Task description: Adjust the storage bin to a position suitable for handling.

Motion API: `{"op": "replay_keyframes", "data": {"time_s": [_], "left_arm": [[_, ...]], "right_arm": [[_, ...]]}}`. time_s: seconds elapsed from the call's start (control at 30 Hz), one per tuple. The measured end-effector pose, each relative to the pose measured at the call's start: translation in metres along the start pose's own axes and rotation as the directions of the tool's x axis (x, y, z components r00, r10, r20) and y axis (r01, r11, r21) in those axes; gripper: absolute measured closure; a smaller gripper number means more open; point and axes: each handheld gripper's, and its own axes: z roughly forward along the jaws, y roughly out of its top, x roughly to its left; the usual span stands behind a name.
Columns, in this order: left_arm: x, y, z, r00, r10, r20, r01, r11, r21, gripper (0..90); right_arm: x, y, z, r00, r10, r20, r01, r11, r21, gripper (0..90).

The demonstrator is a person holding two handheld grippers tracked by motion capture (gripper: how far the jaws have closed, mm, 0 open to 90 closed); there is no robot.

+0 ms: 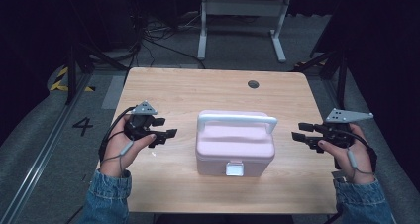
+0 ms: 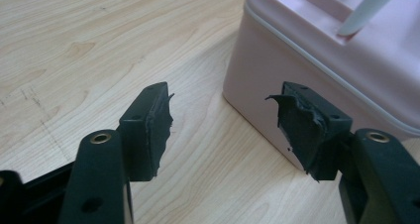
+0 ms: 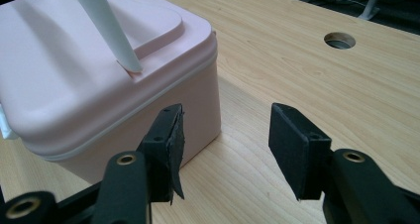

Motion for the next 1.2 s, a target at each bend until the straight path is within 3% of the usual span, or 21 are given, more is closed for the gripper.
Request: {"op": "replay_keyframes", "data": {"time_s": [0.13,0.23,0.47,0.67,0.93,1.1,1.2], "left_arm": [[-0.004,0.004,-0.001,1.0,0.007,0.006,-0.007,0.9998,-0.02,37.2],[-0.01,0.009,-0.003,0.9997,0.022,0.008,-0.022,0.9986,-0.048,37.2],[-0.029,0.021,0.003,0.9974,0.059,0.042,-0.055,0.9937,-0.097,37.2],[-0.05,0.033,0.017,0.9888,0.112,0.099,-0.101,0.9891,-0.107,36.7],[-0.062,0.041,0.038,0.9805,0.157,0.118,-0.14,0.9809,-0.135,38.8],[-0.065,0.045,0.046,0.9783,0.186,0.092,-0.168,0.9704,-0.174,42.7],[-0.065,0.047,0.048,0.9768,0.208,0.049,-0.196,0.9627,-0.186,49.3]], "right_arm": [[0.001,-0.001,0.001,1.0,-0.004,0.003,0.004,1.0,0.009,47.5],[0.001,-0.002,0.001,0.9997,0.019,0.012,-0.019,1.0,0.011,45.8],[0.002,-0.005,0.0,0.9992,0.04,0.01,-0.04,0.999,0.007,45.8],[0.003,-0.01,-0.003,0.9977,0.067,0.007,-0.067,0.998,-0.003,45.8],[0.003,-0.019,-0.009,0.9956,0.089,0.029,-0.089,0.996,-0.013,45.8],[0.005,-0.022,-0.011,0.9949,0.096,0.031,-0.096,0.995,-0.016,45.8],[0.005,-0.024,-0.013,0.9941,0.103,0.034,-0.102,0.994,-0.027,46.0]]}}
